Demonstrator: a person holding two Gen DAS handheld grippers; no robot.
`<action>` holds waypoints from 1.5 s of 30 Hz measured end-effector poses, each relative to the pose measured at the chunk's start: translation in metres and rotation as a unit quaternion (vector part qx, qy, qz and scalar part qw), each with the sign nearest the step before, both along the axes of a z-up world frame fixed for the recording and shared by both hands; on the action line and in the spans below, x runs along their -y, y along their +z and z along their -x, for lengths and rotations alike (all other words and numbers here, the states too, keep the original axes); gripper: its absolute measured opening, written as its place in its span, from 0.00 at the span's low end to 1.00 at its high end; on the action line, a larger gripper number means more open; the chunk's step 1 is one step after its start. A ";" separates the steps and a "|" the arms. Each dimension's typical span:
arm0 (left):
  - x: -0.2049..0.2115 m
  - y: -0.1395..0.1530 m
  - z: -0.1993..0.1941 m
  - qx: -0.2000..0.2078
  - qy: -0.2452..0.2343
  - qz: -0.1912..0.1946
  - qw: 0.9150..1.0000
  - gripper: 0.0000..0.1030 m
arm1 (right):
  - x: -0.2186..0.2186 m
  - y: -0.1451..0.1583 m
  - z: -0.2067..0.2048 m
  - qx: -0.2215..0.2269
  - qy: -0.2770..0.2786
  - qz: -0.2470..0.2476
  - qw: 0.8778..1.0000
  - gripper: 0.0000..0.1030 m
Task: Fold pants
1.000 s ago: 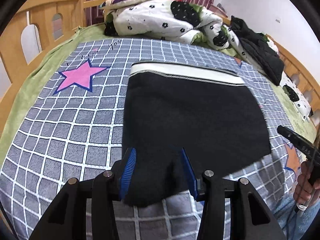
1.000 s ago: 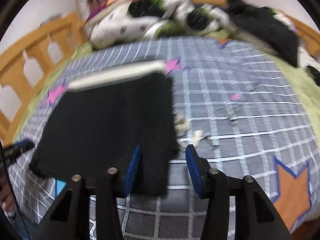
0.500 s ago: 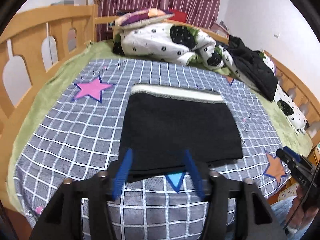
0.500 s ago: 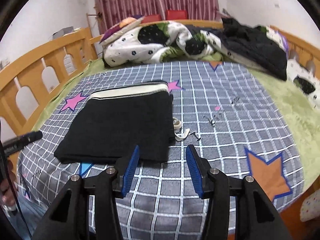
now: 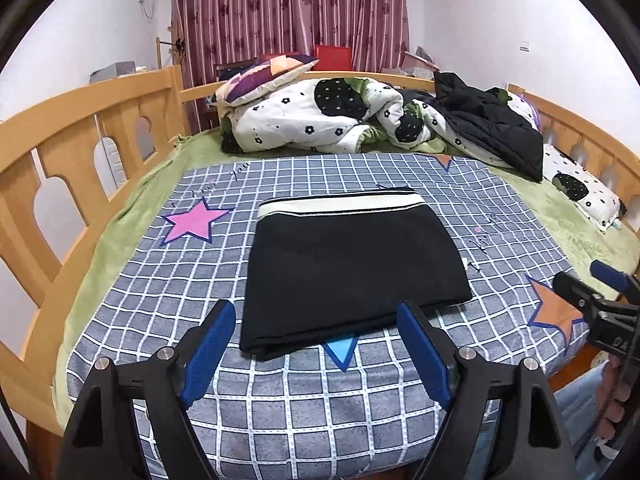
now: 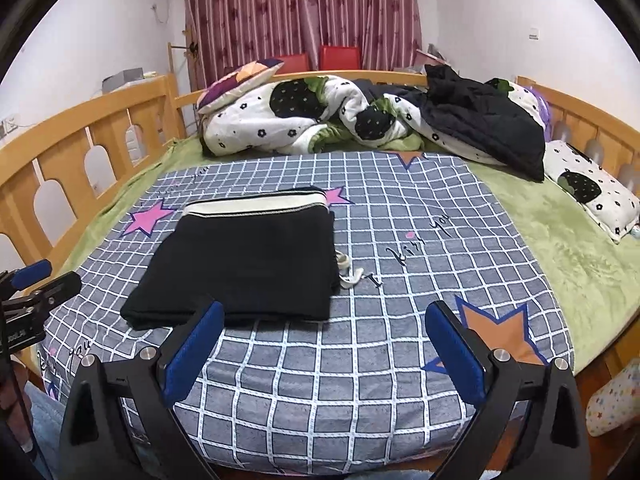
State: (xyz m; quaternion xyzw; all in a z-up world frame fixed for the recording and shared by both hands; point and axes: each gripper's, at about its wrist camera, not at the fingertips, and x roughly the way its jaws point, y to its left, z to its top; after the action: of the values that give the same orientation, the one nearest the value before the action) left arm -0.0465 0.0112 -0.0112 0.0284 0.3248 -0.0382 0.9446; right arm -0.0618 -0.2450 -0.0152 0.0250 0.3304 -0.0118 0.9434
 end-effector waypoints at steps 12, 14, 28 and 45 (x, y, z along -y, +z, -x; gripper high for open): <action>-0.007 0.002 0.003 0.013 0.022 0.022 0.999 0.80 | -0.003 -0.002 0.001 -0.004 -0.003 0.017 1.000 0.96; -0.008 0.002 0.003 0.015 0.021 0.029 0.999 0.80 | -0.004 -0.002 0.001 -0.003 0.000 0.016 1.000 0.96; -0.004 -0.002 0.003 0.013 0.023 0.016 1.000 0.82 | -0.003 -0.002 0.002 0.003 -0.003 0.019 1.000 0.96; -0.005 -0.006 0.003 0.010 0.022 0.017 1.000 0.83 | 0.005 -0.001 0.002 0.007 -0.012 0.009 1.000 0.96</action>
State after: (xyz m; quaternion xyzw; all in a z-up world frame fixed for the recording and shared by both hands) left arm -0.0500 0.0160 -0.0170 0.0057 0.3150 -0.0230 0.9488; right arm -0.0634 -0.2501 -0.0160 0.0209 0.3238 -0.0258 0.9456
